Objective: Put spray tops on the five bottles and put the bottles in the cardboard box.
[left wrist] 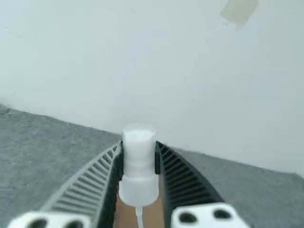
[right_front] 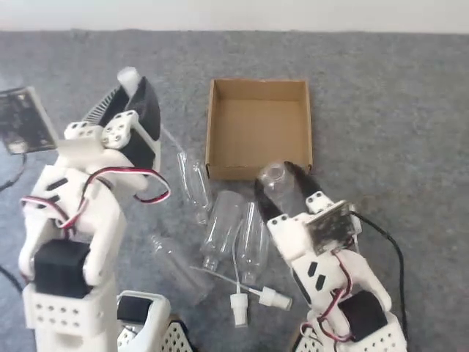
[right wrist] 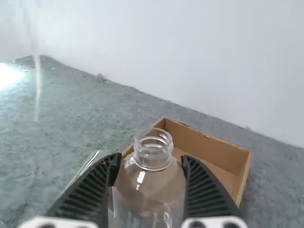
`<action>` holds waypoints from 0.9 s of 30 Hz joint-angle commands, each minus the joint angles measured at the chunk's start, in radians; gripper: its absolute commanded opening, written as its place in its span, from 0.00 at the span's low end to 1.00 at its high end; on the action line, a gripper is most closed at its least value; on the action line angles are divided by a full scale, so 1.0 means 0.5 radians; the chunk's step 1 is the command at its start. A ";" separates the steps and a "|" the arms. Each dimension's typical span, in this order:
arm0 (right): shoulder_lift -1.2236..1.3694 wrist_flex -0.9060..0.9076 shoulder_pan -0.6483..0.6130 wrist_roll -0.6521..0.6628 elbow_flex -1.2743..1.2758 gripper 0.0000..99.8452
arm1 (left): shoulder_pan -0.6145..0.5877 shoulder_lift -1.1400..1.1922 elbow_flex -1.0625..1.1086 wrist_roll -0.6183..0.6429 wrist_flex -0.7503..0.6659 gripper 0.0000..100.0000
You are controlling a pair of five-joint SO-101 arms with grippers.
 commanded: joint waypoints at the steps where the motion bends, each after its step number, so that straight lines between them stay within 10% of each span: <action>1: -0.041 -0.051 -0.072 0.080 0.043 0.01 | 0.077 -0.043 -0.106 0.086 -0.166 0.01; 27: -0.041 -0.315 -0.170 0.080 0.362 0.01 | 0.687 -0.043 0.278 0.288 -0.608 0.01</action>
